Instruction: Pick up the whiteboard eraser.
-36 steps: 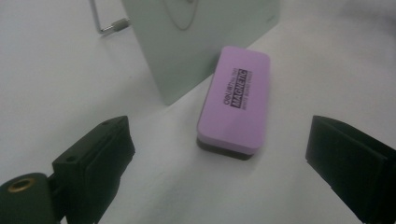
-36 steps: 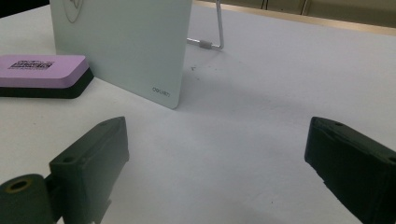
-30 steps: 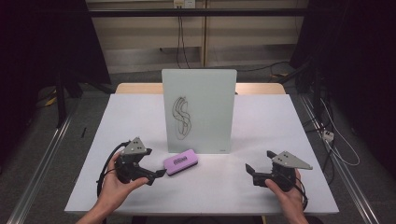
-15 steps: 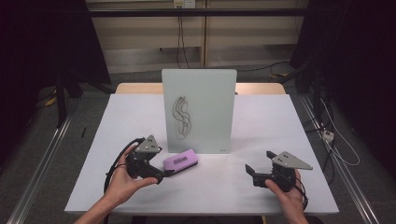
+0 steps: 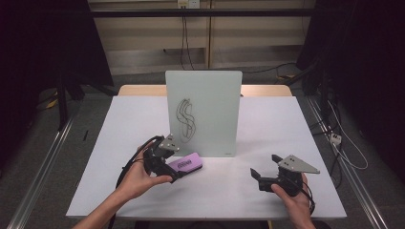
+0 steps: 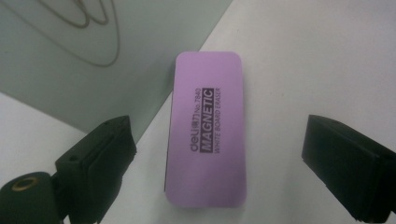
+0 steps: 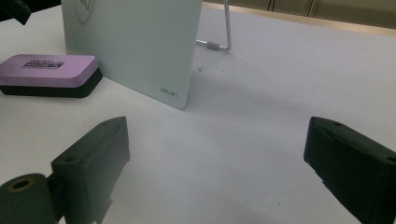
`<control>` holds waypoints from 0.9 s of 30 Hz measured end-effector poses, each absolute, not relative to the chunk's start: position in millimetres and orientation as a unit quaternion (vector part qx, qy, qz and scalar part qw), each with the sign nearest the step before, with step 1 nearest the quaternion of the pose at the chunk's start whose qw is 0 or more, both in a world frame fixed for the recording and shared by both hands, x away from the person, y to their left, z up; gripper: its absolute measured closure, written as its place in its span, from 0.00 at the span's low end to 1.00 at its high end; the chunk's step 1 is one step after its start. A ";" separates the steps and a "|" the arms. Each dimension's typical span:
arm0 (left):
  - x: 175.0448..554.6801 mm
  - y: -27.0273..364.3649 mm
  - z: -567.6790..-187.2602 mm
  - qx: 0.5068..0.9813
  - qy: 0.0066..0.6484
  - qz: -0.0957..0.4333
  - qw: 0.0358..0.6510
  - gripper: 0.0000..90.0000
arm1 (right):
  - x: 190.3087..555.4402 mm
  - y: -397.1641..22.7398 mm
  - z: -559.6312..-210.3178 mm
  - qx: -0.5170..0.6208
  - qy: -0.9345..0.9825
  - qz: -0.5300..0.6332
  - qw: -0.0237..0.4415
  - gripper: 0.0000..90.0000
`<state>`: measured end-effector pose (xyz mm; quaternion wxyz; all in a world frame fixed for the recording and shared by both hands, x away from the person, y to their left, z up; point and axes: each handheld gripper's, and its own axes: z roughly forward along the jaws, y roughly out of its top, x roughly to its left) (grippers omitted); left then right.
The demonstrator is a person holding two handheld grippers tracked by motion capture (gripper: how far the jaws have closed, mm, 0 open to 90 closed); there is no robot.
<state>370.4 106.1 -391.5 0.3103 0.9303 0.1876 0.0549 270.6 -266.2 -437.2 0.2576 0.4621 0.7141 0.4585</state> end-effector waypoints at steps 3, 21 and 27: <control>372.5 99.5 -388.7 0.933 0.190 0.043 0.304 0.10 | 271.1 -266.2 -437.6 0.460 0.716 0.458 0.256 0.07; 381.5 76.1 -394.6 0.953 0.177 0.032 0.245 0.19 | 271.4 -265.5 -437.4 0.458 0.719 0.456 0.256 0.07; 384.8 85.9 -404.3 0.952 0.188 0.025 0.240 0.26 | 270.9 -264.9 -437.4 0.457 0.719 0.459 0.254 0.07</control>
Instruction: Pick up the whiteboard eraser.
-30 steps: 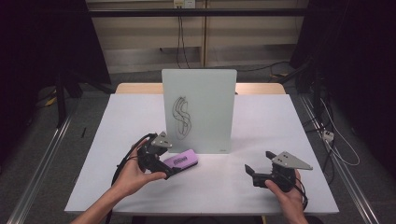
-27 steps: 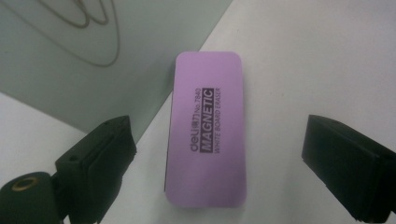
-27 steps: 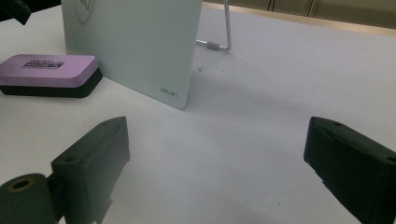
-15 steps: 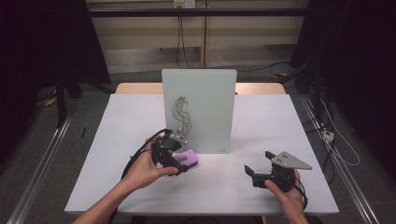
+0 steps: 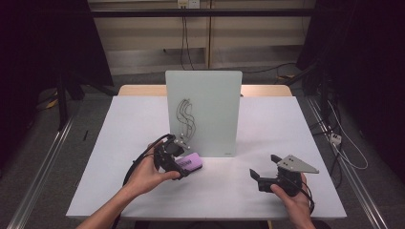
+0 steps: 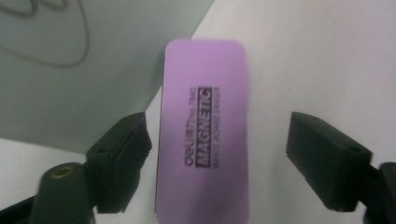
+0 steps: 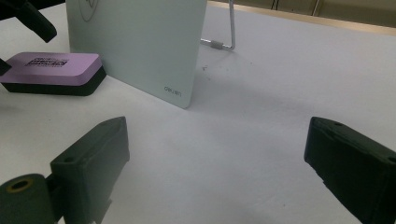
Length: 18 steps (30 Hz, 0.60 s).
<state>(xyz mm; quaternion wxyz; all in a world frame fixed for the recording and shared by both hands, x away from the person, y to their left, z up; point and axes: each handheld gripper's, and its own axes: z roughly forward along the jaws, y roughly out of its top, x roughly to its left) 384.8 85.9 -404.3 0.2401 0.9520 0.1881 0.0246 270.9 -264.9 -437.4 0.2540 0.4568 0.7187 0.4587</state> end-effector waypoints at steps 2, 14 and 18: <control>386.8 86.7 -406.7 0.953 0.190 0.021 0.236 0.28 | 271.1 -264.9 -437.5 0.455 0.720 0.458 0.254 0.07; 393.4 80.2 -407.3 0.951 0.195 0.015 0.237 0.39 | 271.9 -263.1 -437.5 0.452 0.722 0.461 0.249 0.07; 397.3 75.4 -411.9 0.957 0.189 0.008 0.221 0.39 | 272.6 -262.5 -437.6 0.449 0.724 0.461 0.249 0.07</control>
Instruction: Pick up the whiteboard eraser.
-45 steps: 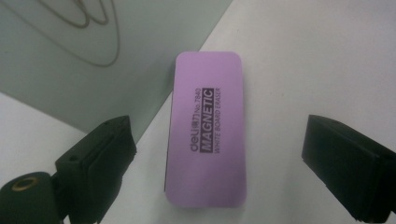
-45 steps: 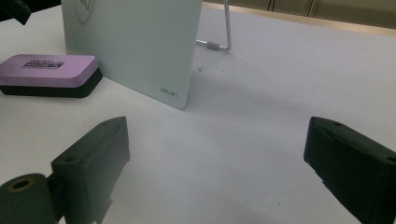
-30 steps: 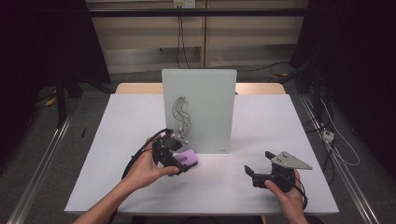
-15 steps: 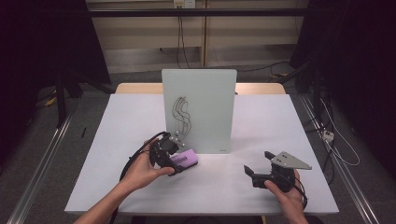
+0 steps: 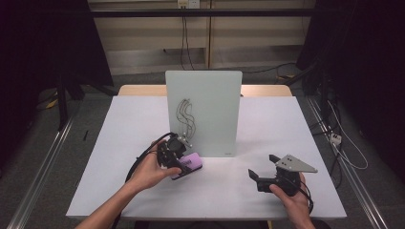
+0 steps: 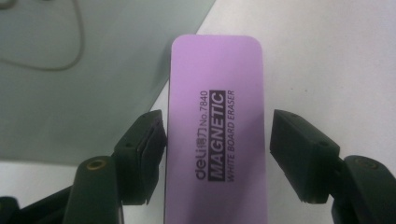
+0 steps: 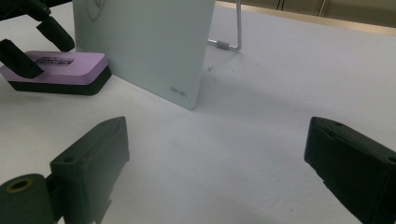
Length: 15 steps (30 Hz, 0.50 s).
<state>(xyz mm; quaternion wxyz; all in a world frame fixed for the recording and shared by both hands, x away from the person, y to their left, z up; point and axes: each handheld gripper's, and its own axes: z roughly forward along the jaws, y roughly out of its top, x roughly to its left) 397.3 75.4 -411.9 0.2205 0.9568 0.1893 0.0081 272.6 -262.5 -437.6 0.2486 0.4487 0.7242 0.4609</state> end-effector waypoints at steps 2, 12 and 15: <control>397.5 74.0 -413.3 0.958 0.193 0.008 0.210 0.41 | 272.4 -262.3 -437.4 0.449 0.723 0.461 0.249 0.07; 399.3 73.3 -414.0 0.960 0.196 0.002 0.199 0.44 | 272.1 -261.7 -436.9 0.447 0.723 0.462 0.252 0.07; 398.7 73.5 -414.2 0.960 0.196 0.003 0.198 0.44 | 272.3 -261.9 -436.9 0.445 0.725 0.460 0.255 0.07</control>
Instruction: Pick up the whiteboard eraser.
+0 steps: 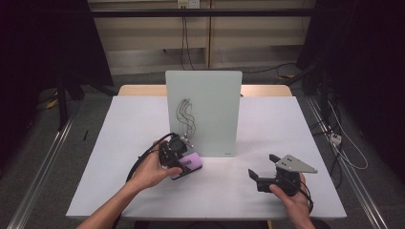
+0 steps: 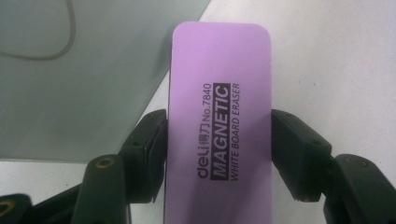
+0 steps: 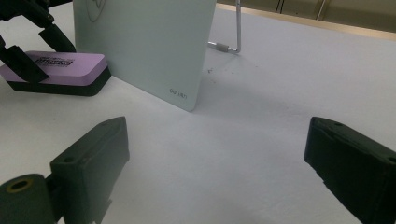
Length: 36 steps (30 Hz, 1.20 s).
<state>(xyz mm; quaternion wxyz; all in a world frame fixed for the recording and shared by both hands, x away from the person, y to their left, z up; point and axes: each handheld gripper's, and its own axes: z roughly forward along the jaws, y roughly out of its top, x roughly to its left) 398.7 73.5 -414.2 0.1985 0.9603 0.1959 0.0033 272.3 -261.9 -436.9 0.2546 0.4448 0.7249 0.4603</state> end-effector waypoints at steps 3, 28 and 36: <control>399.1 73.5 -416.0 0.962 0.191 0.001 0.196 0.44 | 272.5 -261.4 -437.1 0.444 0.726 0.460 0.253 0.07; 395.9 76.7 -419.3 0.961 0.191 0.007 0.200 0.45 | 272.6 -260.9 -437.4 0.444 0.728 0.459 0.250 0.07; 393.0 78.5 -417.4 0.960 0.190 0.006 0.207 0.45 | 272.9 -261.1 -437.4 0.444 0.726 0.460 0.251 0.07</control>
